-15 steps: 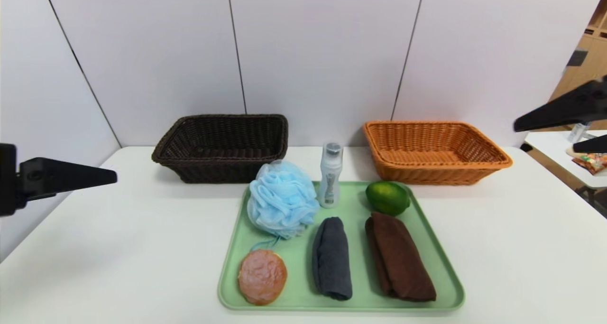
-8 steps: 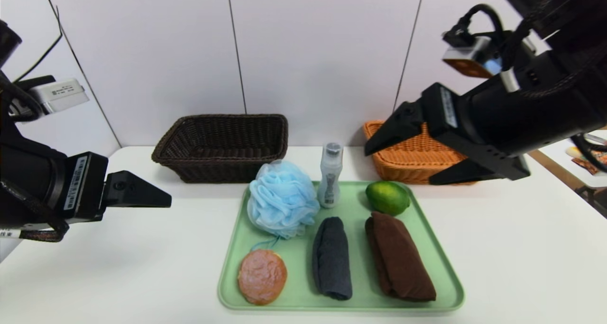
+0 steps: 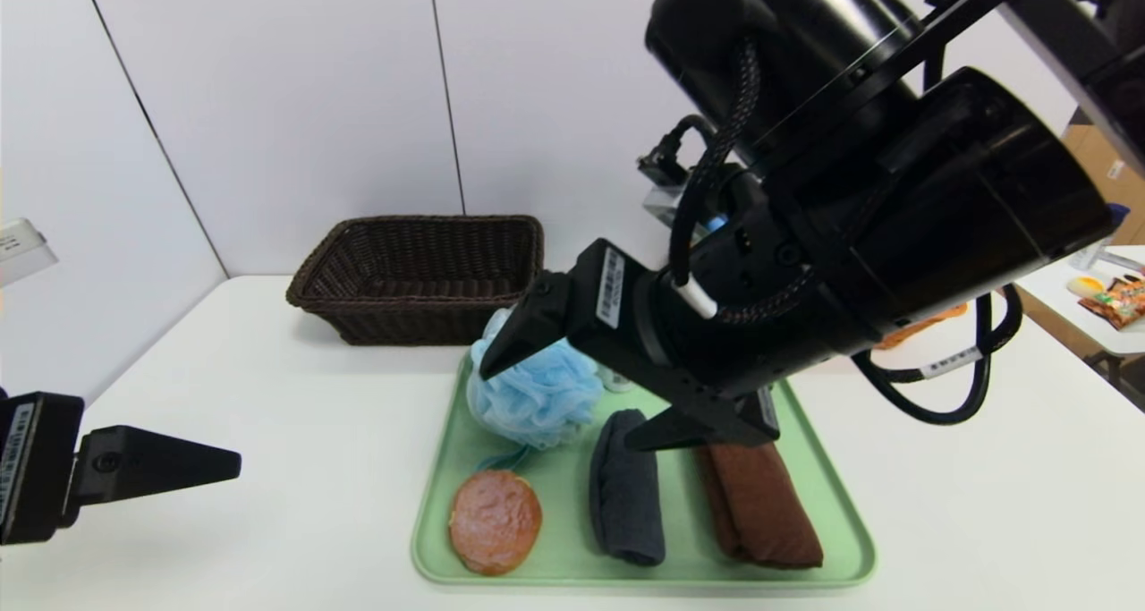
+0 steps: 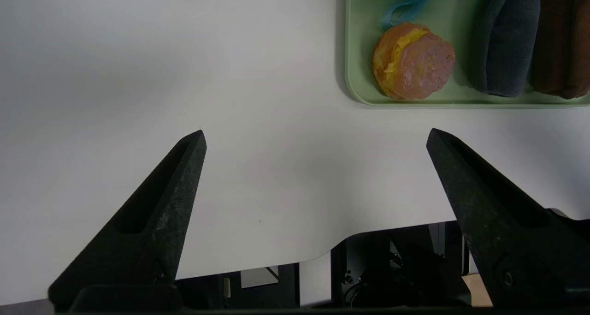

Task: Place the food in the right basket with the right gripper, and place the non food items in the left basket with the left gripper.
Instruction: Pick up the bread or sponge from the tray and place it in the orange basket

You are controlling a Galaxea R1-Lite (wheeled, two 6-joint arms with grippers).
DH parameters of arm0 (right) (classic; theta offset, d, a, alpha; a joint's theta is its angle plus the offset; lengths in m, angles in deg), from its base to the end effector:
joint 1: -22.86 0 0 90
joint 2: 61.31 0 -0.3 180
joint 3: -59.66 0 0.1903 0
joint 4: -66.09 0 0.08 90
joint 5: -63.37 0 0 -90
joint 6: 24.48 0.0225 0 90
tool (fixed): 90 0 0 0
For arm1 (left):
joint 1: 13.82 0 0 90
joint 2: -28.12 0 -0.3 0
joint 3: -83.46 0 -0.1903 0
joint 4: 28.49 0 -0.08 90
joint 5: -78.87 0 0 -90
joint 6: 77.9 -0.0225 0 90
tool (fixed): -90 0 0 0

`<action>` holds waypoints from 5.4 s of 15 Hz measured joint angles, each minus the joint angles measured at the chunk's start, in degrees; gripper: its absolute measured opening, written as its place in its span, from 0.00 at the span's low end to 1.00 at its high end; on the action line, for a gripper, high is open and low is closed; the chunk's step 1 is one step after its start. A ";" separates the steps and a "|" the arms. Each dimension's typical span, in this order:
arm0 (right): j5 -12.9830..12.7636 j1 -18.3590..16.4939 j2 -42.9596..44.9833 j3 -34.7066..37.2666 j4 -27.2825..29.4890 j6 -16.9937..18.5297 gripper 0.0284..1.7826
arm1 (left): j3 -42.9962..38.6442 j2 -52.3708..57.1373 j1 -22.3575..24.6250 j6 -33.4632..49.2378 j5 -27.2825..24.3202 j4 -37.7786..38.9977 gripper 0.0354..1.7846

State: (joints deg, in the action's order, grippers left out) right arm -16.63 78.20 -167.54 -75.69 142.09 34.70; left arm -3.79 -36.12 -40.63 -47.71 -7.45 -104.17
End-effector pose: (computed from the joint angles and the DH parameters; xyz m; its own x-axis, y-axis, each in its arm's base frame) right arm 0.1787 0.2654 0.3061 0.2400 0.6524 -0.7188 -0.0931 0.7525 0.6519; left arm 0.0957 -0.0467 0.2859 0.6344 -0.2487 -0.7319 0.0262 0.9532 -0.3012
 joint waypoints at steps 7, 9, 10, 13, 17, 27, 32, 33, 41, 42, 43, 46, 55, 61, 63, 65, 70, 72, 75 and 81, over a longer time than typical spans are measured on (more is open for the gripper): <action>-3.02 4.30 -7.34 -0.01 -1.46 1.88 0.96 | -2.01 5.21 0.10 0.05 0.56 -0.37 0.94; -6.47 4.74 -9.95 0.00 -2.47 2.36 0.96 | -2.43 6.03 0.10 0.05 0.63 -0.39 0.94; -7.41 4.85 -11.22 0.00 -3.58 2.56 0.96 | -2.60 6.39 0.13 0.05 0.69 -0.41 0.94; -7.83 5.01 -14.25 0.00 -5.18 2.71 0.96 | -3.61 7.36 0.07 0.02 0.78 -0.37 0.94; -10.00 5.05 -17.12 0.00 -5.84 2.49 0.96 | -4.57 8.22 0.13 -0.01 0.76 -0.15 0.94; -12.61 5.02 -20.26 0.00 -7.17 1.83 0.96 | -5.51 8.90 0.11 -0.06 0.69 0.05 0.94; -13.39 4.96 -21.50 0.00 -7.17 1.55 0.96 | -5.92 9.01 0.10 -0.06 0.67 0.13 0.94; -13.39 4.99 -21.66 0.00 -7.16 1.44 0.96 | -5.92 9.01 0.10 -0.06 0.67 0.16 0.94; -14.62 4.90 -22.49 0.00 -7.17 0.33 0.56 | -5.95 9.40 0.10 -0.12 0.67 0.09 0.94; -14.53 4.90 -22.44 0.00 -7.17 0.35 0.52 | -6.16 9.56 0.10 -0.12 0.69 0.06 0.94; -14.42 4.90 -22.32 0.00 -7.16 0.33 0.48 | -6.47 9.68 0.10 -0.12 0.74 0.02 0.94; -13.69 4.90 -20.26 0.00 -7.08 0.59 0.46 | -6.84 10.36 0.10 -0.11 0.74 0.05 0.94; 2.84 -5.42 1.02 1.65 -21.44 -0.52 0.46 | -8.22 12.20 0.10 -0.48 0.72 0.00 0.94; 14.59 -28.04 9.44 11.54 -48.42 -4.83 0.46 | -9.09 12.07 0.02 -0.74 0.74 0.30 0.94; 15.69 -36.41 9.12 12.40 -48.87 -6.31 0.46 | -9.02 11.74 0.02 -0.76 0.74 1.18 0.94; 14.73 -43.11 6.67 12.95 -44.98 -10.97 0.46 | -9.02 11.35 0.00 -1.63 0.74 1.57 0.94; -4.02 -47.21 -3.45 13.75 -38.78 -25.50 0.46 | -9.11 9.40 0.00 -1.90 0.76 3.30 0.94; -7.39 -47.56 -7.28 13.49 -38.75 -28.89 0.46 | -9.11 8.66 0.00 -1.94 0.72 4.00 0.94; -10.46 -47.86 -12.13 12.90 -38.50 -30.87 0.46 | -9.11 8.00 0.00 -1.90 0.65 4.44 0.94; -10.52 -48.02 -14.82 12.12 -38.45 -30.82 0.46 | -9.24 7.47 0.00 -1.90 0.59 4.49 0.94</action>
State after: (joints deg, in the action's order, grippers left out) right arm -27.15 30.18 -182.36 -63.57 103.65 3.88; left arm -13.04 -28.65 -40.63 -49.61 -6.86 -99.68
